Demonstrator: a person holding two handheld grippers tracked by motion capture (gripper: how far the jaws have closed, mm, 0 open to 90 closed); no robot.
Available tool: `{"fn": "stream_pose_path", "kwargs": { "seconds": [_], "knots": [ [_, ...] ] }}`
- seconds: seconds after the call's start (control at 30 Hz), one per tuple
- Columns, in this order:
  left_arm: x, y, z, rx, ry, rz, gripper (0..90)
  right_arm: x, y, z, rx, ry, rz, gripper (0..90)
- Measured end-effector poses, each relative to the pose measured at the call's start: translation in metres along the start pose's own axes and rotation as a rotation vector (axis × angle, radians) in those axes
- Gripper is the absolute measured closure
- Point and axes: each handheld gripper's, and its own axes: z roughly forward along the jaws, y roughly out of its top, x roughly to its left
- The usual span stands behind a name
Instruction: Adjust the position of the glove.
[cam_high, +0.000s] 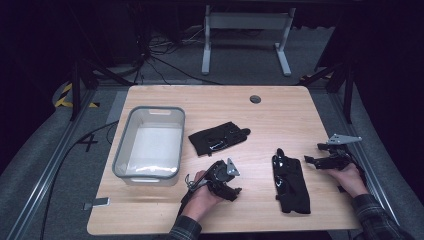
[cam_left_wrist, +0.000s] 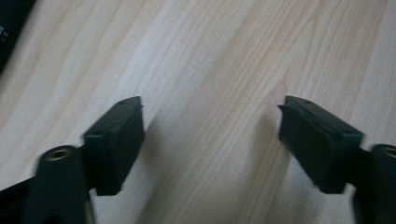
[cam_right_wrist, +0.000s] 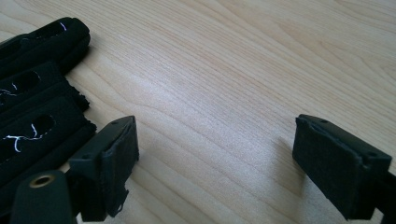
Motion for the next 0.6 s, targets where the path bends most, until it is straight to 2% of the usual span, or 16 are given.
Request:
{"fn": "stream_pose_path", "kwargs": {
  "seconds": [0.23, 0.3, 0.33, 0.37, 0.47, 0.5, 0.6],
  "knots": [
    [0.015, 0.017, -0.009, -0.024, 0.008, -0.063, 69.0, 0.000, 0.000, 0.000, 0.000, 0.000, 0.000, 14.9],
    [0.018, 0.020, -0.010, -0.021, 0.007, -0.066, 80.3, 0.000, 0.000, 0.000, 0.000, 0.000, 0.001, 14.9],
    [0.024, 0.025, -0.011, -0.030, 0.002, -0.078, 86.2, 0.000, 0.000, 0.000, 0.000, 0.000, 0.002, 14.9],
    [0.024, 0.025, -0.011, -0.030, 0.002, -0.078, 89.5, 0.000, 0.000, 0.000, 0.000, -0.001, 0.001, 14.9],
    [0.030, 0.031, -0.012, -0.027, 0.016, -0.085, 89.8, 0.000, 0.000, 0.000, 0.000, 0.000, 0.001, 14.9],
    [0.035, 0.034, -0.011, -0.037, 0.014, -0.101, 89.8, 0.000, 0.000, 0.000, 0.000, 0.000, 0.001, 14.9],
    [0.043, 0.042, -0.010, -0.035, 0.043, -0.112, 89.8, 0.000, 0.000, 0.000, 0.000, 0.000, 0.001, 14.9]
  ]
}}
